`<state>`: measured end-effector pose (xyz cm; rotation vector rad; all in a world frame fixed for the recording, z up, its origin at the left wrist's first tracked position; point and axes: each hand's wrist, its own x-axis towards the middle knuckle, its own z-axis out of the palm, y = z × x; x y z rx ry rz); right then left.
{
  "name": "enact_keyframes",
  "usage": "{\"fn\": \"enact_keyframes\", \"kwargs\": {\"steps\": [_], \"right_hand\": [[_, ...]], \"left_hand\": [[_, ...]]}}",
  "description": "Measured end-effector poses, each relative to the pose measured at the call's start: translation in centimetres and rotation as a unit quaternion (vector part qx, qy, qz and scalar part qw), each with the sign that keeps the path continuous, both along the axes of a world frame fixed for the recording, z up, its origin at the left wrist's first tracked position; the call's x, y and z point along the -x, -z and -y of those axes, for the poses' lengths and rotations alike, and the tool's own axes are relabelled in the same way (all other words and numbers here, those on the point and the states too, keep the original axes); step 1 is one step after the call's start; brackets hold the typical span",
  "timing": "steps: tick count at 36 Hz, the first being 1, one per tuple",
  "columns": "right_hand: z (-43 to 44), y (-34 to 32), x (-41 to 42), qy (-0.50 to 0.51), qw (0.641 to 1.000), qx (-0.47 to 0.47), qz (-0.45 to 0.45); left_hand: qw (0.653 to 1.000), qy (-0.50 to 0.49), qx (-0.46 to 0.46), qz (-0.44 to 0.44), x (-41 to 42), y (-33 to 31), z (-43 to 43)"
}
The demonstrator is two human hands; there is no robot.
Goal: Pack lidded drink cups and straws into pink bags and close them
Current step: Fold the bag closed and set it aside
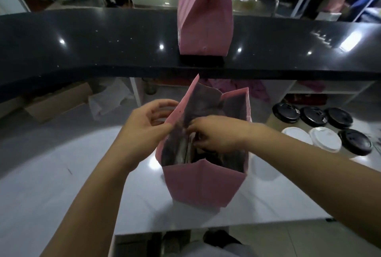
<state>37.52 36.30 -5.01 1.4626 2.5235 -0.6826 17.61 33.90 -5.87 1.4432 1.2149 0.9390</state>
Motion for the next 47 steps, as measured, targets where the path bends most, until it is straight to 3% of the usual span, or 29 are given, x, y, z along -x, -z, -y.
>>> {"fn": "enact_keyframes", "kwargs": {"steps": [5,9,11,14,18,24,29,32,34,36,39,42,47], "right_hand": [[0.4,-2.4,-4.7,0.095,0.974,-0.137,-0.153],[-0.8,-1.2,-8.6,0.252,0.884,-0.236,-0.316],[-1.7,0.1,-10.1,0.338,0.835,-0.203,-0.384],[-2.7,2.4,-11.8,0.431,0.769,-0.067,-0.468],[-2.2,4.9,-12.4,0.478,0.723,0.074,-0.493],[1.7,6.2,-11.8,0.474,0.7,0.019,-0.534],[6.0,8.0,-12.6,0.442,0.676,0.016,-0.589],[8.3,9.0,-13.5,0.405,0.654,0.054,-0.636],[9.4,9.4,-14.2,0.365,0.658,0.072,-0.655],[9.8,9.4,-14.8,0.317,0.701,0.07,-0.635],[9.4,9.1,-15.5,0.307,0.754,0.103,-0.571],[8.4,9.4,-16.0,0.302,0.783,0.122,-0.53],[7.5,9.2,-15.7,0.258,0.785,0.13,-0.548]], "left_hand": [[1.0,0.021,-0.006,-0.013,-0.1,-0.2,-0.4],[0.999,0.036,-0.006,-0.032,-0.5,-0.7,-0.9],[0.998,0.05,-0.008,-0.044,-0.6,-1.1,-1.2],[0.994,0.083,0.0,-0.068,-0.8,-1.9,-1.7],[0.991,0.095,0.008,-0.091,-0.8,-3.0,-2.2],[0.987,-0.022,-0.027,-0.159,-0.1,-2.9,-1.2],[0.982,-0.184,-0.035,-0.016,1.8,0.4,3.0],[0.974,-0.22,0.019,0.044,3.0,4.1,6.0],[0.98,-0.182,0.084,0.018,3.8,6.2,8.1],[0.983,-0.074,0.162,-0.035,4.1,7.4,9.7],[0.956,0.083,0.264,-0.098,3.6,8.0,11.2],[0.964,0.077,0.222,-0.127,1.5,8.5,11.6],[0.99,-0.036,0.083,-0.111,-2.4,8.6,10.2]]}}
